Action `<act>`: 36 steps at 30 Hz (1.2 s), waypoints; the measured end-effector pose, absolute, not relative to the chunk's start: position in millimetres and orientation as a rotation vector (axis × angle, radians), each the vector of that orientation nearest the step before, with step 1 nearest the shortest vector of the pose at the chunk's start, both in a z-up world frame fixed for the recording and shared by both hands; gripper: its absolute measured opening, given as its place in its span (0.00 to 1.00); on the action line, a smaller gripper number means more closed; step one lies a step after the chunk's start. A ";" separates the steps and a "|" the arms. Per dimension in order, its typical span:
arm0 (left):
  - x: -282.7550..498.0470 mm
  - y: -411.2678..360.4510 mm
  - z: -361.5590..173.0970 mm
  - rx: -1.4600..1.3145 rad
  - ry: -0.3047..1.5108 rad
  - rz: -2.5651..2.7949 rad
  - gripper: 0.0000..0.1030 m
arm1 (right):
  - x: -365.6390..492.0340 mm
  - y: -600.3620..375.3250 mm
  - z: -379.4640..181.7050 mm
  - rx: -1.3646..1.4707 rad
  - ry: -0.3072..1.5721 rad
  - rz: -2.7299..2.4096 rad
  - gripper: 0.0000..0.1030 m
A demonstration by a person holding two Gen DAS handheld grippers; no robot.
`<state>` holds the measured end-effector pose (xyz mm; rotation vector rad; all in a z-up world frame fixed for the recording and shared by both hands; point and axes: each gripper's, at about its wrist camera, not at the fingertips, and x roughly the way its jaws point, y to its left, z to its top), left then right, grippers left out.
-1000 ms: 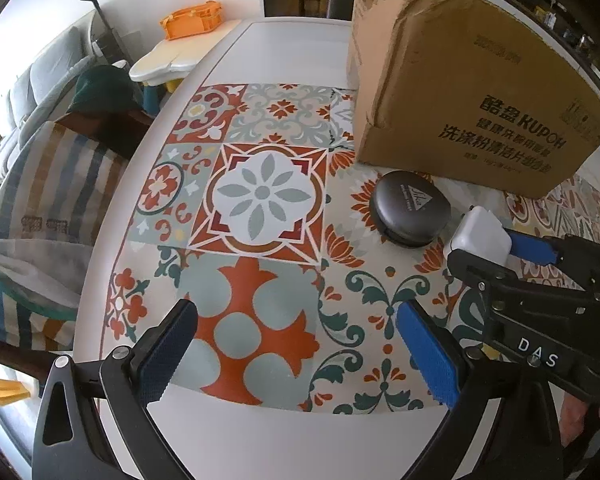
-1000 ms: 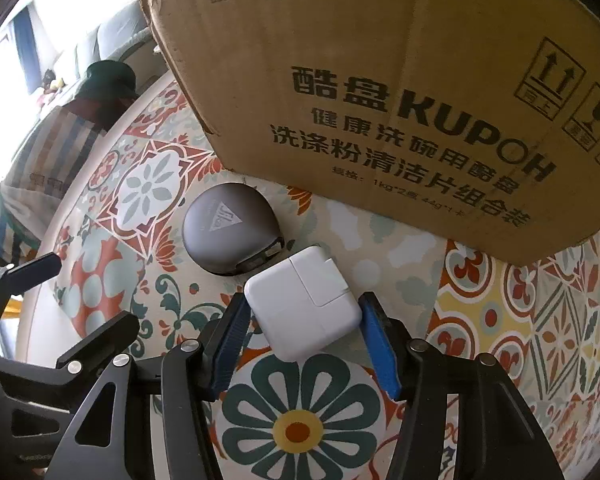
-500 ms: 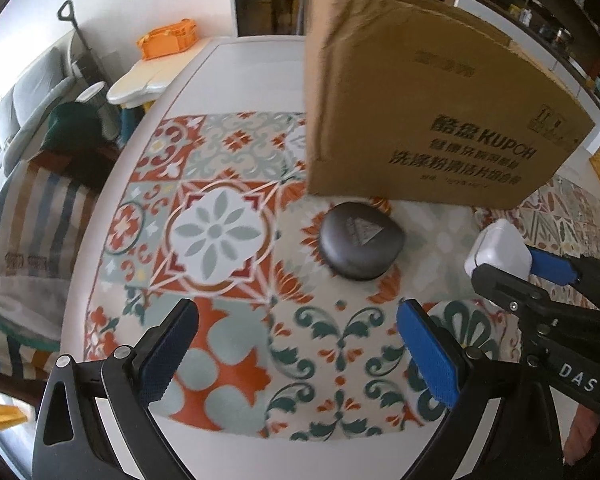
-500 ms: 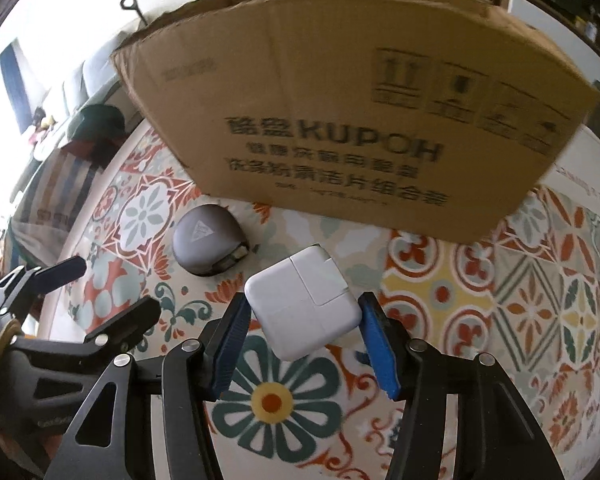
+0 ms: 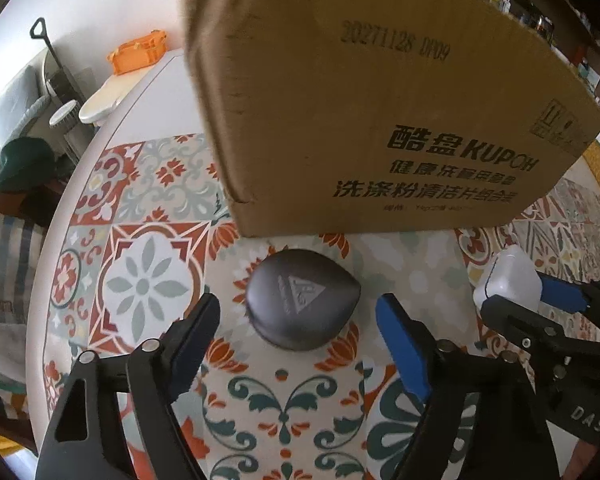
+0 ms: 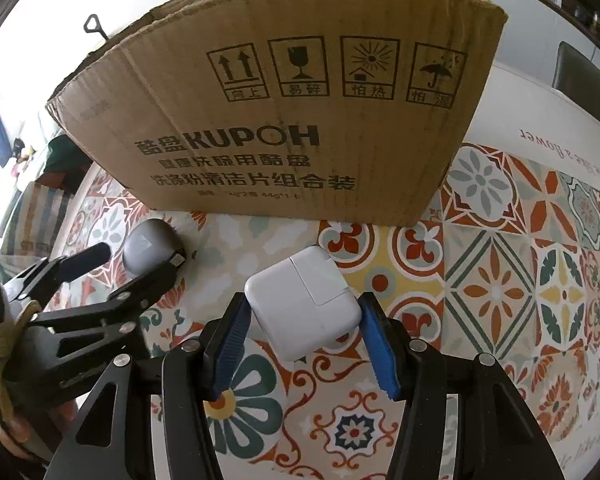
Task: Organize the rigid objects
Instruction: 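Grasp the dark grey round device with the left tool while the right tool lifts the adapter, then carry the grey device and white adapter over the box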
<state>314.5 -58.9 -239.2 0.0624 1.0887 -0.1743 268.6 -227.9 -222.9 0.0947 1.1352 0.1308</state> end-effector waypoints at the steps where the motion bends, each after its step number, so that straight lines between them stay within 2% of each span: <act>1: 316.5 -60.7 -240.1 0.064 1.090 -0.176 0.75 | 269.6 -229.2 -223.1 0.093 1.135 0.130 0.54; 5: 322.6 -65.7 -245.3 0.071 1.098 -0.178 0.63 | 274.3 -233.2 -224.0 0.097 1.139 0.131 0.54; 7: 324.0 -65.4 -246.9 0.069 1.101 -0.177 0.60 | 275.7 -230.0 -225.0 0.098 1.140 0.130 0.54; 20: 301.9 -54.2 -237.4 0.035 1.089 -0.203 0.60 | 270.5 -213.9 -224.0 0.096 1.129 0.134 0.54; 30: 272.0 -47.2 -190.3 0.017 1.020 -0.199 0.60 | 249.6 -215.3 -199.1 0.121 1.089 0.126 0.54; 36: 252.3 -45.3 -157.4 0.013 0.955 -0.206 0.60 | 232.5 -215.8 -165.9 0.132 1.025 0.124 0.54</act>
